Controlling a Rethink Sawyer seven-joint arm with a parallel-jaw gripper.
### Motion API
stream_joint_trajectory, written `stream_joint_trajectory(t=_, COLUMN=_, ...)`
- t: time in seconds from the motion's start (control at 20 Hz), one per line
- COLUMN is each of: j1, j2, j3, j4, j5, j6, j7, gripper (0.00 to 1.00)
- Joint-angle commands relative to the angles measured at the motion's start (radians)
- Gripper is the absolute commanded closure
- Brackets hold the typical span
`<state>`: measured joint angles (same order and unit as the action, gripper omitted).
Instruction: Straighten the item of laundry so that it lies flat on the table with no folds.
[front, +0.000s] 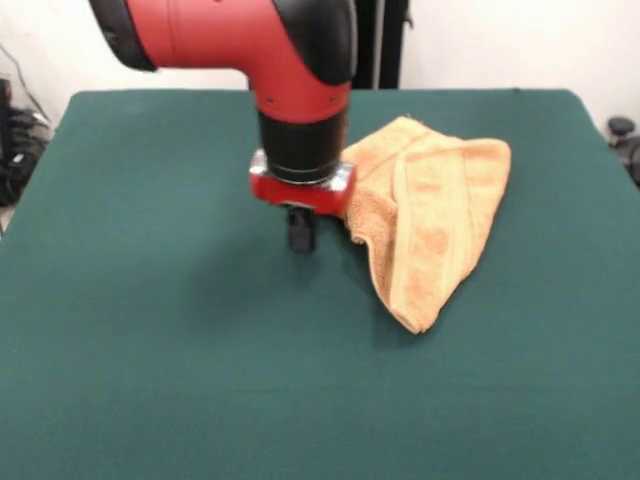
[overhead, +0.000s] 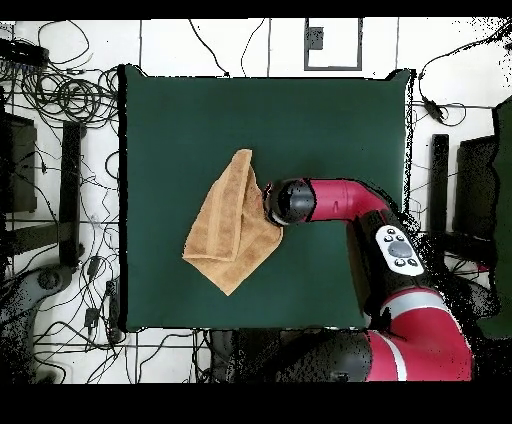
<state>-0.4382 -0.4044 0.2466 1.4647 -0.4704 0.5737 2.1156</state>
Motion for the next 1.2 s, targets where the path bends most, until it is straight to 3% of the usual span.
stream_joint_trajectory(t=0.05, j1=0.007, j2=-0.003, j3=-0.084, j4=-0.096, j5=-0.089, j6=-0.132, j7=0.058, gripper=1.00)
stream_joint_trajectory(t=0.4, j1=0.012, j2=0.036, j3=-0.072, j4=-0.148, j5=-0.068, j6=-0.125, j7=0.030, gripper=1.00)
stream_joint_trajectory(t=0.6, j1=-0.117, j2=0.081, j3=0.074, j4=-0.116, j5=0.102, j6=0.002, j7=-0.017, gripper=1.00)
stream_joint_trajectory(t=0.65, j1=-0.146, j2=0.099, j3=0.104, j4=-0.107, j5=0.174, j6=0.055, j7=-0.010, gripper=0.00)
stream_joint_trajectory(t=1.2, j1=-0.238, j2=0.199, j3=0.206, j4=-0.064, j5=0.620, j6=0.438, j7=0.138, gripper=0.00)
